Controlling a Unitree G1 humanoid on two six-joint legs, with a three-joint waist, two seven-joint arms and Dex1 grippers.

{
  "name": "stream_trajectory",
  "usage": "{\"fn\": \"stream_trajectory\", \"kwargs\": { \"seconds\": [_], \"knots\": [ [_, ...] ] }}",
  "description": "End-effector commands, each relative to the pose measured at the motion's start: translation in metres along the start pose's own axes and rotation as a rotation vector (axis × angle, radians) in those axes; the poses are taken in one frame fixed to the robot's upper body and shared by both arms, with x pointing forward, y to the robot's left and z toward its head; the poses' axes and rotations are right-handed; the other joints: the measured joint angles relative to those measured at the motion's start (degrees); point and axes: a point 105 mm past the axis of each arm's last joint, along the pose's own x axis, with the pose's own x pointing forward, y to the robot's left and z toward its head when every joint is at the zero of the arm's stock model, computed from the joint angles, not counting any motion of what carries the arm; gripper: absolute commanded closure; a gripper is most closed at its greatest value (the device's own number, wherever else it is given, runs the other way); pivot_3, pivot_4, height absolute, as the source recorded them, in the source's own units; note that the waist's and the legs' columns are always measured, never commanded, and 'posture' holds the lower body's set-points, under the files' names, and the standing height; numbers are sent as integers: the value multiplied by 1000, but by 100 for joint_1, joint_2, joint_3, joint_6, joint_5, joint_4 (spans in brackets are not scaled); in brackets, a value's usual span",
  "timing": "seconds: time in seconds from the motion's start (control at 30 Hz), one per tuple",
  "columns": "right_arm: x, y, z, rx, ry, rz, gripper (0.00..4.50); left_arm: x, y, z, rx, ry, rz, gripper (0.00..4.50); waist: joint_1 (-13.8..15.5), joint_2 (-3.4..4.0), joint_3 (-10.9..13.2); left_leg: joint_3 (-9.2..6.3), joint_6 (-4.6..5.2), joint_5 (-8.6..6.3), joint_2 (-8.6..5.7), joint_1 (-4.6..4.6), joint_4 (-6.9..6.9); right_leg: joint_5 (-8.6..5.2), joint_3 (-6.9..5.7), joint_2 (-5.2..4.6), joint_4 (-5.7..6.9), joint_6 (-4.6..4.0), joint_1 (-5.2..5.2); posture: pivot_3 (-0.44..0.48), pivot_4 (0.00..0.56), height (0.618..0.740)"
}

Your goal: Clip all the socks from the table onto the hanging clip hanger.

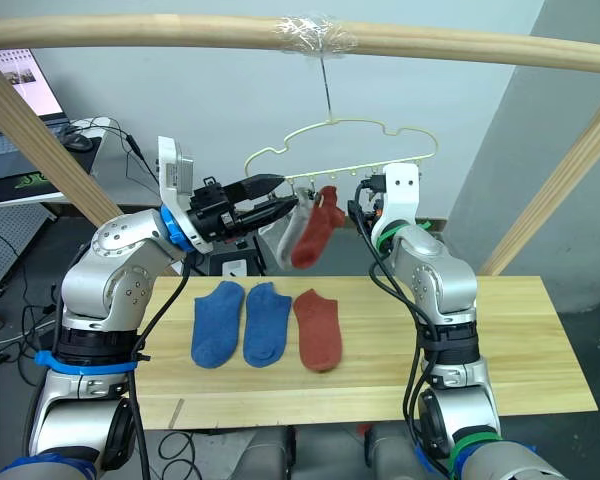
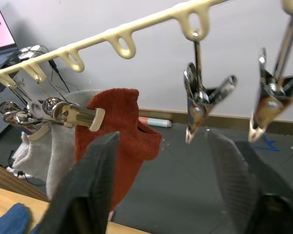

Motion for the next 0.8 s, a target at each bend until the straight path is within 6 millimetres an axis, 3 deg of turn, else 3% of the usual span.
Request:
{"fn": "stream_trajectory", "kwargs": {
  "seconds": [0.03, 0.5, 0.8],
  "knots": [
    [1, -1, 19, -30, -62, -1, 1729, -2, -1, 13, 42, -40, 5, 2186, 5, 0, 0, 0, 0, 0, 0, 0, 0, 0, 0, 0, 0, 0, 0, 144, 149, 740],
    [16, -10, 23, -84, -53, -20, 1729, -4, -3, 11, 41, -34, 24, 2186, 14, 1, 1, 0, 1, 0, 0, 0, -5, 0, 0, 0, -1, 0, -2, 164, 158, 740],
    [25, -5, 36, -77, -83, -2, 1729, -2, -3, 12, 46, -30, 30, 2186, 16, 2, 1, 1, 1, 0, 1, 0, -7, 0, 0, 1, -2, 0, -4, 163, 158, 740]
  ]
}}
